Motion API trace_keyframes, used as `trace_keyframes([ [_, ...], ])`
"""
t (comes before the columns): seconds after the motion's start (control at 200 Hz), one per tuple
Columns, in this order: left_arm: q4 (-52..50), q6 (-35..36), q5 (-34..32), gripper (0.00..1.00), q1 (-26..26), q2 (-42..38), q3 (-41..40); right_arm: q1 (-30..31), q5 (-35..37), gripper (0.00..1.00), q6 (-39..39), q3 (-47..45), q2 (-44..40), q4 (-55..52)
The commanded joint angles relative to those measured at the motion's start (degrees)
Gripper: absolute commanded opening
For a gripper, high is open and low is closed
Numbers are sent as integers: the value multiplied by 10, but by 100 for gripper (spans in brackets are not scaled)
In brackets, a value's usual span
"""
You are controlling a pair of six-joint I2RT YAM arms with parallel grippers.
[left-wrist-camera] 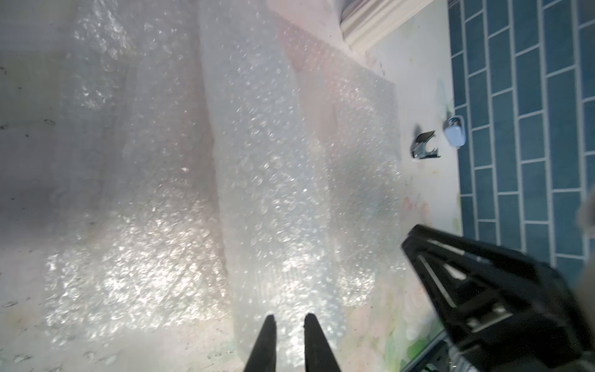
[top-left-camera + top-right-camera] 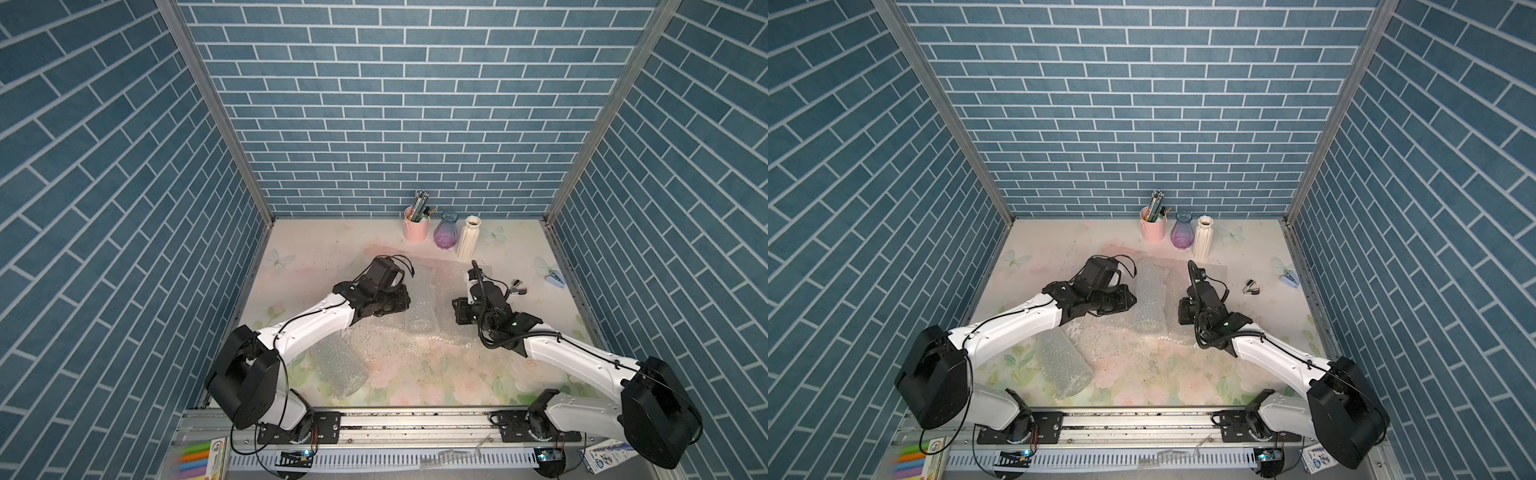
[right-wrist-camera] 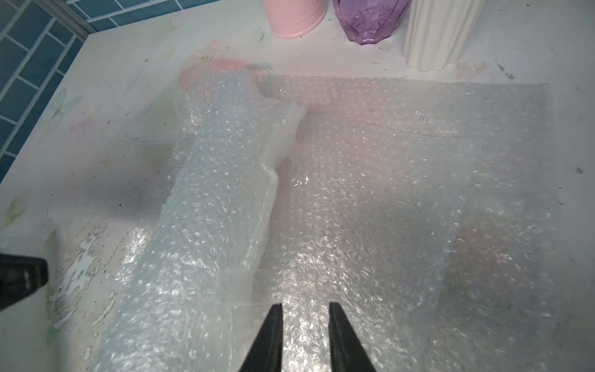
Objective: Unwrap the vase from the bubble wrap
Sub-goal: Unwrap the bubble wrap.
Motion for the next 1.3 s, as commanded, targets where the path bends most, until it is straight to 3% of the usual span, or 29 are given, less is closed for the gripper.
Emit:
trace_keyframes([
  [0.0, -43, 41, -20, 31, -7, 23, 42, -1, -42, 32, 39, -1, 10, 24],
  [0.2, -116, 90, -78, 56, -30, 88, 130, -3, -70, 43, 109, -21, 37, 92],
  [0.35, -135, 106, -100, 66, -39, 137, 167, -8, -79, 46, 168, -40, 58, 146],
  [0.605, -140, 116, -105, 69, -46, 192, 196, -24, -105, 45, 253, -68, 115, 254],
  [0.73, -142, 120, -108, 69, -46, 201, 199, -29, -110, 40, 275, -70, 145, 289],
  [1.025, -151, 131, -119, 69, -44, 194, 185, -34, -94, 0, 281, -64, 152, 297],
  [1.23, -144, 130, -113, 70, -42, 191, 174, -36, -86, 0, 278, -72, 133, 284],
  [1.295, -143, 130, -108, 70, -42, 192, 174, -36, -86, 12, 280, -75, 127, 284],
])
